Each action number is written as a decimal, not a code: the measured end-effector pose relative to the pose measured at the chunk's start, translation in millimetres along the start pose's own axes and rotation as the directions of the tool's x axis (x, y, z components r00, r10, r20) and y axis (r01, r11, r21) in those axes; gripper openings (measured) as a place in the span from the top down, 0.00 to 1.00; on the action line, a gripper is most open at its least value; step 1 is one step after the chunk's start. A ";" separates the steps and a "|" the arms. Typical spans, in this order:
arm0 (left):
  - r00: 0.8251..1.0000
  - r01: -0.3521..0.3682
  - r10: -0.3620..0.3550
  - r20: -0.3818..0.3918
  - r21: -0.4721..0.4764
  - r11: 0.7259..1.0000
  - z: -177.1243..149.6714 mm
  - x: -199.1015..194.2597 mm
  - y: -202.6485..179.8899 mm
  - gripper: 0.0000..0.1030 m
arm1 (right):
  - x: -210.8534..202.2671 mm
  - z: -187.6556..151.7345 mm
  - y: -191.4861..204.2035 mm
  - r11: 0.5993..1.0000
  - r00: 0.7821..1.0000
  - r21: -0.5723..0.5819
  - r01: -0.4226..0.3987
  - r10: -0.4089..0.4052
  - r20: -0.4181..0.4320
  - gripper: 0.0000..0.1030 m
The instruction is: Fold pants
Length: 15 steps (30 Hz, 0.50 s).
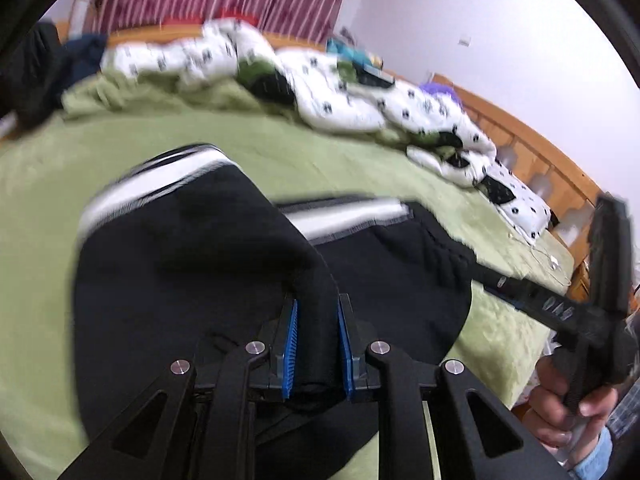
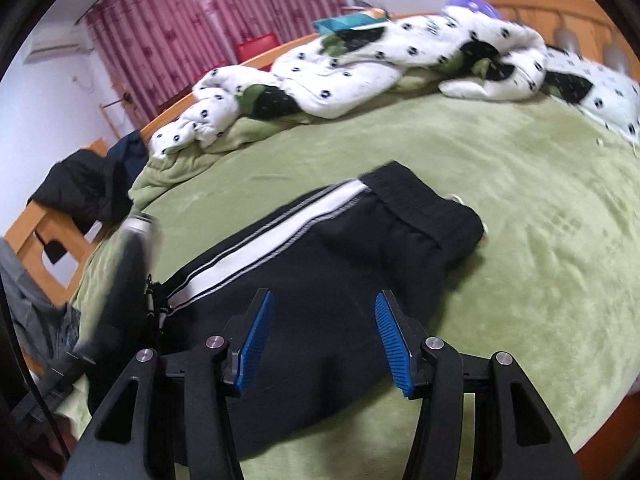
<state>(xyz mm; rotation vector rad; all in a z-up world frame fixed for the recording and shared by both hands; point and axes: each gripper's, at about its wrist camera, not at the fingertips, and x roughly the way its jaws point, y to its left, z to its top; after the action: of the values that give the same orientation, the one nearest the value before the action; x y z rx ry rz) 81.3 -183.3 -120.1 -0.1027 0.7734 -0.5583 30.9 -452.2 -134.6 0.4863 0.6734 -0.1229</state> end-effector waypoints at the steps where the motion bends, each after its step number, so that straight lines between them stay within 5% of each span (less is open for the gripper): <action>1: 0.999 -0.005 0.005 -0.033 -0.001 1.000 -7.2 10.7 -1.5 0.84 | 2.1 0.4 -1.4 1.000 1.000 0.013 -0.011 0.011 -0.008 0.49; 4: 0.998 -0.016 0.020 -0.062 0.054 0.998 -18.3 9.4 -3.2 0.82 | 6.3 0.4 0.2 0.999 0.999 0.026 -0.046 0.047 -0.027 0.49; 6: 0.996 0.052 -0.047 -0.075 0.059 0.997 -15.9 -10.0 0.5 0.76 | 12.8 -2.3 8.4 0.997 0.996 0.015 -0.073 0.074 -0.045 0.48; 9: 0.991 0.125 -0.124 -0.038 0.022 0.992 -14.7 -52.0 17.6 0.49 | 25.6 -8.5 24.3 0.993 0.989 -0.002 -0.121 0.120 -0.087 0.48; 10: 0.995 0.096 -0.096 -0.005 0.020 0.995 -17.1 -66.0 23.6 0.34 | 31.0 -11.2 30.9 0.989 0.984 -0.003 -0.146 0.145 -0.106 0.48; 12: 0.998 0.025 -0.026 0.055 0.029 0.999 -26.8 -89.8 38.6 0.32 | 40.0 -16.2 43.5 0.979 0.969 -0.003 -0.204 0.201 -0.143 0.48; 15: 0.993 -0.111 0.110 0.046 0.013 0.994 -49.5 -106.2 67.8 0.32 | 52.0 -25.4 64.2 0.964 0.948 -0.004 -0.266 0.260 -0.185 0.48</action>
<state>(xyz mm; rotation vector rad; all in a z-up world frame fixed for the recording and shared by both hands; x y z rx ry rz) 15.7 -65.5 -108.0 -0.0579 0.7258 -0.4553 73.8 -381.3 -159.0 0.5598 0.7829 0.1859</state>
